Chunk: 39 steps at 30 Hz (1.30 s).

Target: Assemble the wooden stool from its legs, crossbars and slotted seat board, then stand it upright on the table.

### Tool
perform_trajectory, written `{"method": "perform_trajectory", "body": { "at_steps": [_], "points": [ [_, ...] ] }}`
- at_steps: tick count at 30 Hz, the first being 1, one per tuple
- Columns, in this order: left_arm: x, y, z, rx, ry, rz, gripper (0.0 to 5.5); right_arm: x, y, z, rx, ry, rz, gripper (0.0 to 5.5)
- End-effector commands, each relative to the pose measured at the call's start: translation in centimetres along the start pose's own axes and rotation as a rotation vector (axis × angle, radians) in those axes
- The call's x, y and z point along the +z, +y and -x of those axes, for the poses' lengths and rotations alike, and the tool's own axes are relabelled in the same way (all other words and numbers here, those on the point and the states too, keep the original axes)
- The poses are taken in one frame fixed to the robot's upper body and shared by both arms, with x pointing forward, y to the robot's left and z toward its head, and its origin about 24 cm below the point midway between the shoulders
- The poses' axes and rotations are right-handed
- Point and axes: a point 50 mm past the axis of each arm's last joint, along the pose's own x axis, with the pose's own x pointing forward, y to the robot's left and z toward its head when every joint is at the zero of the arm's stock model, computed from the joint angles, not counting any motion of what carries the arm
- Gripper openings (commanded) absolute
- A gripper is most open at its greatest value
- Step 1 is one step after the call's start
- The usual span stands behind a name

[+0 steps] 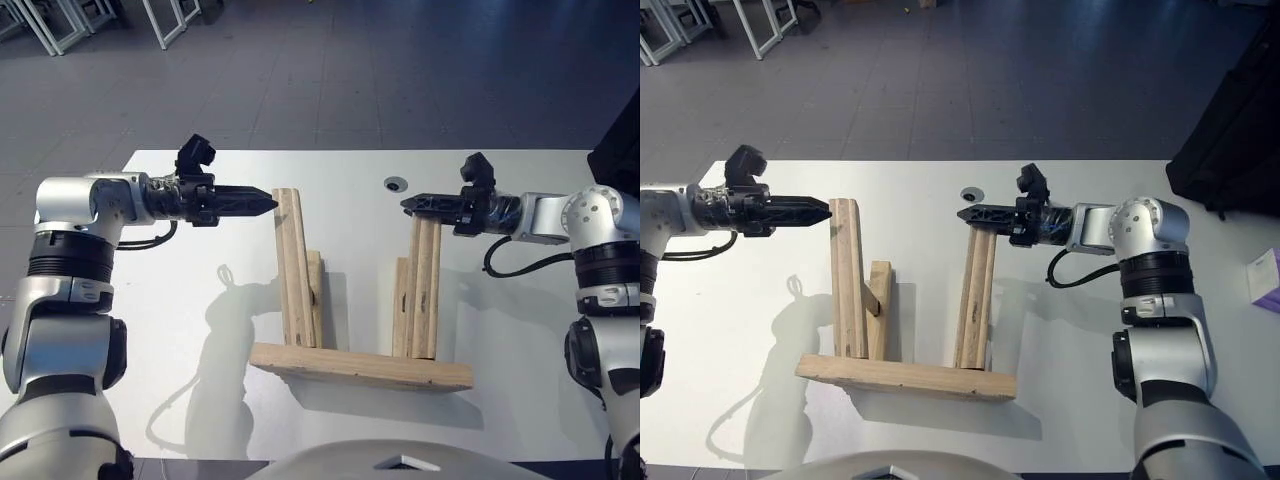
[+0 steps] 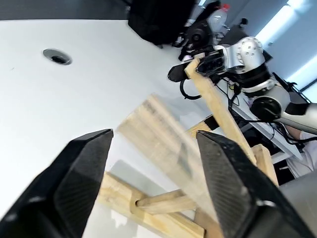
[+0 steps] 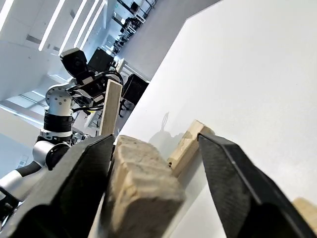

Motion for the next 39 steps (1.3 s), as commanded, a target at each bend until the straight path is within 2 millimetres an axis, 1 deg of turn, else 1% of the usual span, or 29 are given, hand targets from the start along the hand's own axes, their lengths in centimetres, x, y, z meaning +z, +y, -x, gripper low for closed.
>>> {"method": "perform_trajectory", "body": {
  "at_steps": [1, 3, 4, 5, 6, 7, 8, 9, 10, 11, 12, 13, 14, 15, 16, 17, 18, 19, 21, 24, 27, 30, 33, 34, 35, 36, 39],
  "points": [
    [1.6, 1.2, 2.8, 0.173, -0.158, -0.066, 3.25, 3.2, 0.6, 3.3, -0.043, -0.158, 0.091, 3.92],
    [2.9, 0.8, 6.0, 0.252, -0.338, -0.097, 3.25, 4.0, 2.1, 5.5, -0.04, -0.229, 0.177, 3.92],
    [3.3, 0.4, 7.1, 0.273, -0.396, -0.105, 3.25, 4.0, 2.6, 6.2, -0.049, -0.25, 0.206, 3.92],
    [2.8, -0.2, 8.0, 0.304, -0.41, -0.122, 3.25, 3.7, 3.2, 7.2, -0.064, -0.271, 0.23, 3.92],
    [1.8, -0.9, 8.5, 0.329, -0.39, -0.138, 3.25, 3.2, 3.7, 8.0, -0.075, -0.274, 0.254, 3.92],
    [0.2, -2.0, 8.7, 0.337, -0.335, -0.147, 3.25, 2.3, 4.2, 8.8, -0.111, -0.251, 0.295, 3.92],
    [-2.1, -3.5, 8.7, 0.335, -0.224, -0.149, 3.25, 0.6, 4.3, 9.6, -0.195, -0.174, 0.373, 3.92],
    [-4.3, -4.9, 8.6, 0.309, -0.099, -0.109, 3.25, -1.0, 4.3, 10.0, -0.275, -0.066, 0.45, 3.92],
    [-6.6, -6.2, 8.5, 0.29, -0.003, -0.046, 3.25, -3.6, 4.0, 10.7, -0.339, 0.113, 0.497, 3.92],
    [-8.7, -7.8, 8.3, 0.255, 0.082, -0.012, 3.25, -6.3, 4.0, 11.4, -0.362, 0.298, 0.503, 4.11],
    [-10.4, -9.5, 7.9, 0.22, 0.172, 0.003, 3.45, -8.5, 4.4, 11.9, -0.352, 0.455, 0.504, 4.32],
    [-11.7, -11.1, 7.6, 0.179, 0.259, 0.003, 3.54, -10.0, 5.0, 12.1, -0.319, 0.558, 0.496, 4.46],
    [-12.6, -12.2, 7.6, 0.163, 0.338, -0.009, 3.7, -10.9, 5.4, 12.2, -0.303, 0.621, 0.519, 4.65],
    [-13.0, -12.5, 7.6, 0.166, 0.401, -0.026, 3.85, -11.5, 5.6, 12.3, -0.297, 0.664, 0.546, 4.83],
    [-13.3, -12.5, 7.6, 0.189, 0.452, -0.083, 3.99, -12.1, 5.4, 12.5, -0.306, 0.71, 0.609, 4.88],
    [-13.5, -12.3, 7.5, 0.202, 0.48, -0.146, 4.2, -12.7, 5.3, 12.6, -0.309, 0.772, 0.651, 4.88],
    [-13.6, -12.2, 6.9, 0.199, 0.481, -0.25, 4.38, -13.5, 5.4, 12.7, -0.262, 0.844, 0.687, 4.88],
    [-13.5, -12.2, 6.2, 0.197, 0.467, -0.356, 4.38, -14.0, 5.7, 12.6, -0.219, 0.892, 0.716, 4.88],
    [-13.6, -12.9, 4.4, 0.126, 0.415, -0.485, 4.38, -14.7, 6.7, 11.9, -0.104, 0.905, 0.77, 4.88],
    [-13.9, -13.2, 2.3, 0.09, 0.333, -0.574, 4.38, -14.8, 7.6, 10.1, -0.025, 0.834, 0.857, 4.88],
    [-13.9, -12.8, 1.2, 0.089, 0.306, -0.621, 4.38, -14.4, 7.8, 8.2, -0.008, 0.747, 0.913, 4.88],
    [-13.9, -12.3, 0.5, 0.095, 0.288, -0.633, 4.38, -14.2, 8.0, 6.8, 0.005, 0.696, 0.947, 4.88],
    [-13.8, -11.7, -0.3, 0.072, 0.267, -0.633, 4.38, -14.5, 8.1, 5.6, 0.012, 0.655, 0.944, 4.88],
    [-13.9, -11.7, -0.6, 0.048, 0.26, -0.615, 4.4, -14.5, 8.1, 5.4, 0.008, 0.647, 0.953, 4.7],
    [-14.1, -11.8, -0.7, 0.018, 0.264, -0.555, 4.19, -14.6, 8.0, 5.2, 0.007, 0.648, 0.947, 4.53],
    [-14.1, -12.1, -0.7, -0.028, 0.265, -0.494, 4.15, -14.6, 7.9, 5.1, 0.008, 0.645, 0.945, 4.42],
    [-14.1, -12.3, -0.8, -0.088, 0.276, -0.423, 3.59, -14.1, 7.4, 4.7, -0.022, 0.625, 0.944, 3.78]
  ]
}}
